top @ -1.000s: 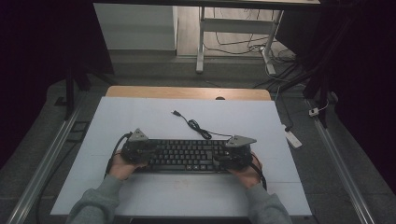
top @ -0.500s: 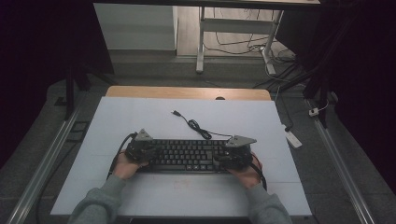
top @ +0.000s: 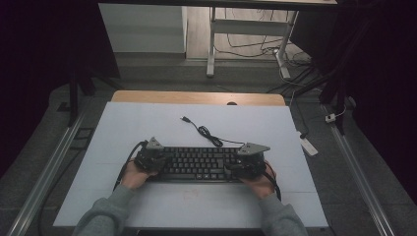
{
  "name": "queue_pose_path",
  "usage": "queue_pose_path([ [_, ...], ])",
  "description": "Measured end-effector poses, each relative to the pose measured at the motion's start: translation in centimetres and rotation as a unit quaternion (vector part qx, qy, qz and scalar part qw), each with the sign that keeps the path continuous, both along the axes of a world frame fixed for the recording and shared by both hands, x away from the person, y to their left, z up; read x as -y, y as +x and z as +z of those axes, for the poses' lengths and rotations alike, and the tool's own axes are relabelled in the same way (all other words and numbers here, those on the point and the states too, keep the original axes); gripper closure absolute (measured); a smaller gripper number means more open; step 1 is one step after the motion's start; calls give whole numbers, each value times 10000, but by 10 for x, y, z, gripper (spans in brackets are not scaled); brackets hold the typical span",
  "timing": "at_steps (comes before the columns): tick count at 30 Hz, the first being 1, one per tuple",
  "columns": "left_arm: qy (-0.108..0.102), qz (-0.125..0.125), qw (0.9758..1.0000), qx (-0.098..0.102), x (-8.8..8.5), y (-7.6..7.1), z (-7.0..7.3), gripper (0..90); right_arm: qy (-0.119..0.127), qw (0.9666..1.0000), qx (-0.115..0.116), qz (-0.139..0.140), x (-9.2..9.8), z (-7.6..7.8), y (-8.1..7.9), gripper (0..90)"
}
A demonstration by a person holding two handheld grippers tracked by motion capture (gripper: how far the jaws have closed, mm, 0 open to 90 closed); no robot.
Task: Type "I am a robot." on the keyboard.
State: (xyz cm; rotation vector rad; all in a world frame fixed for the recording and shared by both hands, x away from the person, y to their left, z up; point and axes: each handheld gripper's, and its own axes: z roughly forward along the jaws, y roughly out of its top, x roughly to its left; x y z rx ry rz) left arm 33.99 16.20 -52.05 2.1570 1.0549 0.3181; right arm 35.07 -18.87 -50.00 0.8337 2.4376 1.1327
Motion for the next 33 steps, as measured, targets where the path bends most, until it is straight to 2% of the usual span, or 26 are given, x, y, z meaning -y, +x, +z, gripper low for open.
queue_pose_path([
  [8, 27, 6, 10000, -52, 0, 1, -3, 890, -17, 10000, 5, -4, 0, 0, 0, 463],
  [10, -29, 16, 10000, -65, -1, 1, -3, 890, -20, 10000, 9, -2, 0, 0, 0, 463],
  [12, 7, 25, 10000, -23, -1, 1, -1, 890, 3, 10000, 18, -2, 0, 0, 0, 463],
  [17, -252, 29, 9995, 169, -5, -5, 9, 879, 36, 10000, 35, -2, 0, 1, -1, 463],
  [19, -363, 14, 9990, 251, -8, -8, 14, 817, 36, 10000, 39, -5, 0, 1, -1, 463],
  [22, -549, 64, 9979, 331, -12, -13, 20, 667, 55, 10000, 45, 7, 0, 1, -1, 463],
  [25, -711, 67, 9970, 289, -16, -18, 24, 517, 59, 10000, 56, 21, 0, 1, -1, 463],
  [29, -652, 192, 9972, 324, -20, -22, 28, 390, 70, 10000, 55, 17, 1, 1, -1, 463],
  [33, -644, 196, 9974, 262, -24, -24, 29, 324, 69, 10000, 68, 17, 1, 2, -1, 464],
])
